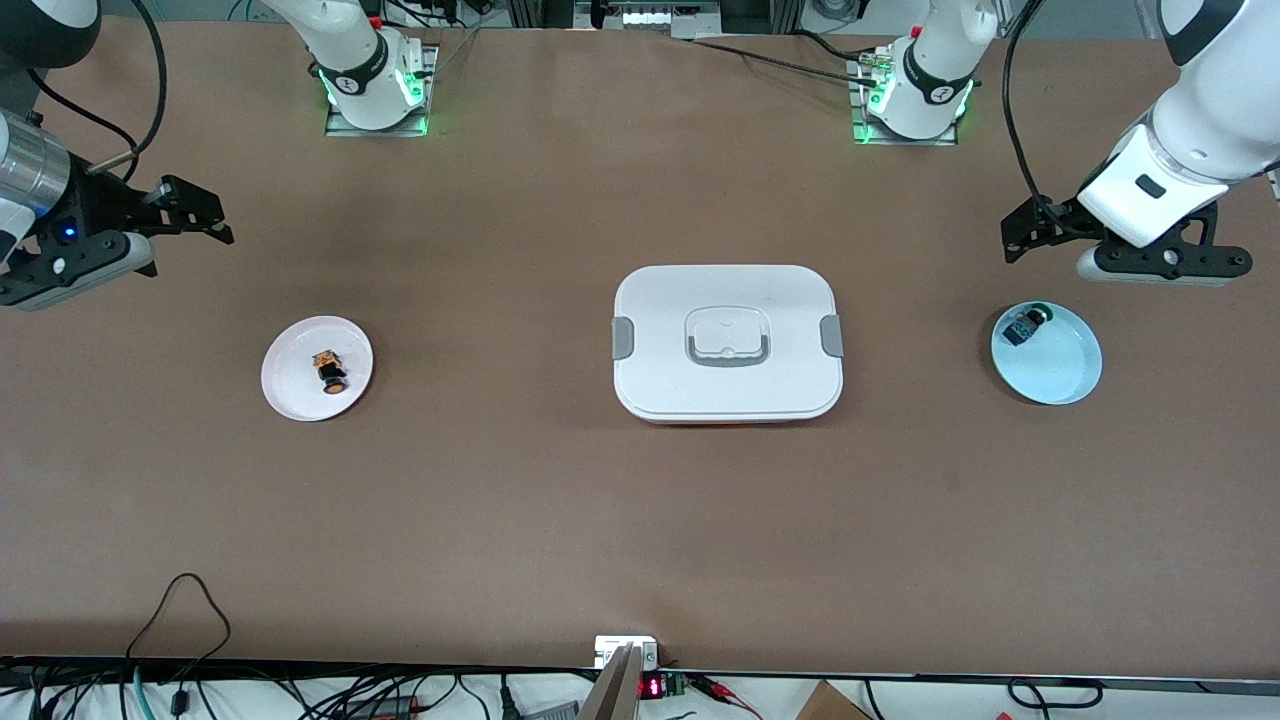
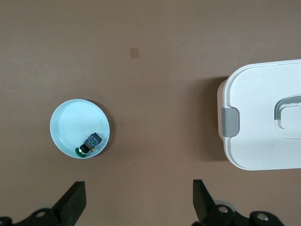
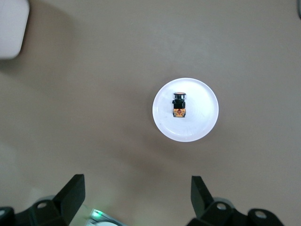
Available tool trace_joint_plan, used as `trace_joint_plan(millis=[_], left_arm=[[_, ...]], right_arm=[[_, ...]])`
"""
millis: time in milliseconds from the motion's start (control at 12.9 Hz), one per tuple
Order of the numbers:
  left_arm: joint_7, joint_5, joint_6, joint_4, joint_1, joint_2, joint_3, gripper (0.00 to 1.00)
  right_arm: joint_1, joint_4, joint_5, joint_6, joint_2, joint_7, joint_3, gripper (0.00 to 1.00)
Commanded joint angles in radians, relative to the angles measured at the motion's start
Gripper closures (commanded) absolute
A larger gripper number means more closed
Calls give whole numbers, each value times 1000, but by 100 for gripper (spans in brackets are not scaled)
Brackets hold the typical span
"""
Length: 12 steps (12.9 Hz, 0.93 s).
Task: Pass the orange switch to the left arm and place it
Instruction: 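Move the right gripper over the orange switch on the white plate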
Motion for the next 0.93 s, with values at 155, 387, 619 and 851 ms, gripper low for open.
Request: trace_joint_plan(millis=[155,387,619,851], left_arm=[[1,21,-37,28,7,9,-3,0],[1,21,-32,28,6,10,-3,0],[2,19,-32,28,9,12,-3,0],[1,19,-32,28,9,12,-3,0]], right_arm=[[-9,-24,-10,123,113,-430,0,0],[-5,-105,-36,242,156,-739,-1,0],[0,-149,-47,307,226,-987,0,0],[6,-250,-47,451,237,-1166,0,0]])
